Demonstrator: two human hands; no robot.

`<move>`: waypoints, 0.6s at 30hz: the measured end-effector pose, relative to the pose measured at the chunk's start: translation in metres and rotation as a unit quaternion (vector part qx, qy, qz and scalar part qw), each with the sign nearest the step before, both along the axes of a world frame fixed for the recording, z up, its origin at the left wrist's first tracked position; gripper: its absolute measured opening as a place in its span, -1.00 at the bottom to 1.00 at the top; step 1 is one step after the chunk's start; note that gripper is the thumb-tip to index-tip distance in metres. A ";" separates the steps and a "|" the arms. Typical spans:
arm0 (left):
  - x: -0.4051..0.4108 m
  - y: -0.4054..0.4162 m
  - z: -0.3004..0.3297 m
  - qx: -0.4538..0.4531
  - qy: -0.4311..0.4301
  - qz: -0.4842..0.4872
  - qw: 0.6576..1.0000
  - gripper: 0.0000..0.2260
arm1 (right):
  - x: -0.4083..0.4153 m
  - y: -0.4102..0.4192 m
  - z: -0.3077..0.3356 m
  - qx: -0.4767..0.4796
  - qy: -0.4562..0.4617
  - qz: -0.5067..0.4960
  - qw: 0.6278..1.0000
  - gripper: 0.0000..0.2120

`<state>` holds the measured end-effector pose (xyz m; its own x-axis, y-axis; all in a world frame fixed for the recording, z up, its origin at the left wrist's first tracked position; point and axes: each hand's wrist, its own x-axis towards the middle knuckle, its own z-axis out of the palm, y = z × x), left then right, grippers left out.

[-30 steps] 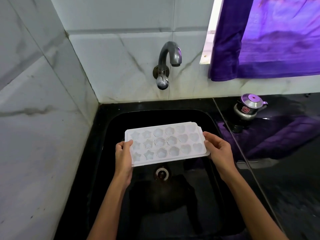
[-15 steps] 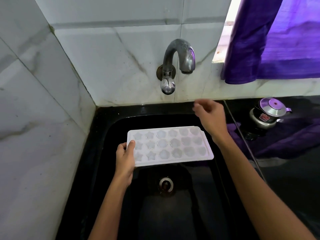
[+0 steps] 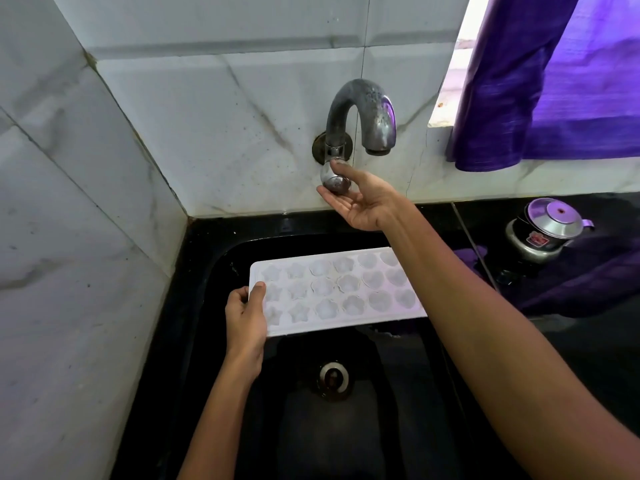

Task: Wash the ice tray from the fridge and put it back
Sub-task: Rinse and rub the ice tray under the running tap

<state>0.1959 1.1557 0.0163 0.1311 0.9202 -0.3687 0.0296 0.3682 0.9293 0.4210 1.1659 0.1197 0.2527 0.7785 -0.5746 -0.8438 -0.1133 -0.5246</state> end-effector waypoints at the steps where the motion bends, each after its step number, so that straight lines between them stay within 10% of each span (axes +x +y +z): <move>1: 0.000 0.000 0.000 0.001 -0.003 0.000 1.000 -0.93 | 0.000 0.000 0.002 -0.009 -0.010 0.003 1.000 -0.51; 18: 0.003 -0.006 0.002 0.011 -0.049 -0.021 0.999 -0.85 | -0.002 0.002 0.002 -0.046 -0.164 0.061 0.984 -0.68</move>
<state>0.1985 1.1495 0.0187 0.2049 0.9207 -0.3322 -0.0462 0.3481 0.9363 0.4186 1.1675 0.1218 0.3442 0.7626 -0.5477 -0.6087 -0.2629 -0.7486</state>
